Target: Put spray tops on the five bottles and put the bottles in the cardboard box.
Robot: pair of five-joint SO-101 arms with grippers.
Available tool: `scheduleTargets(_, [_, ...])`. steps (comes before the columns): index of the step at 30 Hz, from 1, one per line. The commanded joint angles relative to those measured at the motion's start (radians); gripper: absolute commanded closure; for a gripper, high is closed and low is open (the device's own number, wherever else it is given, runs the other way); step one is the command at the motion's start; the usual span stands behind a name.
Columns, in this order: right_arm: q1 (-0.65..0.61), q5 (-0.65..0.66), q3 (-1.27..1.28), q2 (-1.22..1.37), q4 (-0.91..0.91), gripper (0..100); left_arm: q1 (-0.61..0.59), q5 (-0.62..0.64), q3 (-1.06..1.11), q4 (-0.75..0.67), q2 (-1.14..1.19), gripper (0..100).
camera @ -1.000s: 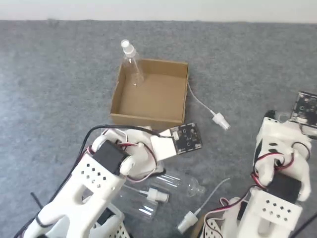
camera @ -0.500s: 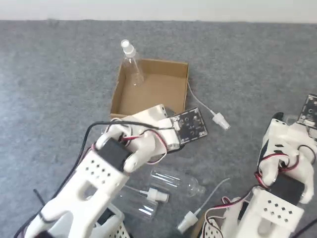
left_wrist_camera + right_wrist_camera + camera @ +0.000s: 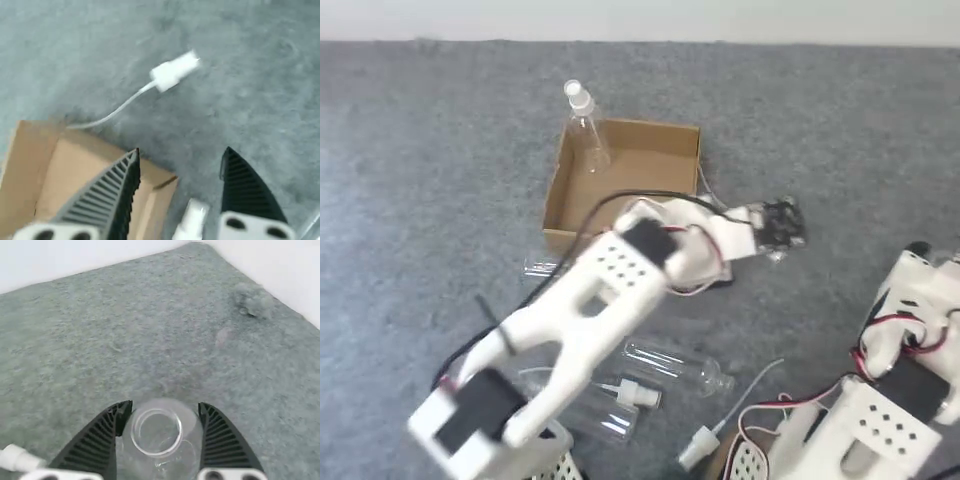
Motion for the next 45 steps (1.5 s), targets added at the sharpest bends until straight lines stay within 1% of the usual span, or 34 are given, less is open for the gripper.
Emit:
scheduleTargets(1, [0.054,0.015,-0.089,-0.027,-0.027,91.4,0.034,-0.057,-0.151,-0.021,0.115,76])
scheduleTargets(6, [0.064,0.015,-0.095,-0.027,-0.027,91.4,0.031,-0.066,-0.303,-0.020,0.273,76])
scheduleTargets(12, [0.061,0.015,-0.095,-0.027,-0.027,91.4,0.044,-0.087,-0.487,0.049,0.439,76])
scheduleTargets(16, [0.058,0.015,-0.095,-0.027,-0.027,91.4,0.051,-0.086,-0.593,0.071,0.531,76])
scheduleTargets(25, [0.058,0.015,-0.095,-0.027,-0.025,91.4,0.074,-0.087,-0.742,0.071,0.697,76])
scheduleTargets(30, [0.058,0.015,-0.095,-0.027,-0.024,91.4,0.077,-0.155,-0.788,0.074,0.764,76])
scheduleTargets(33, [0.056,0.017,-0.095,-0.027,-0.024,91.4,0.078,-0.189,-0.834,0.138,0.804,76])
scheduleTargets(37, [0.056,0.017,-0.095,-0.027,-0.024,91.4,0.078,-0.193,-0.969,0.238,0.890,76])
scheduleTargets(42, [0.056,0.017,-0.095,-0.027,-0.021,91.4,0.078,-0.193,-1.207,0.396,1.022,83])
scheduleTargets(45, [0.056,0.017,-0.095,-0.027,-0.021,91.4,0.080,-0.190,-1.372,0.508,1.089,85])
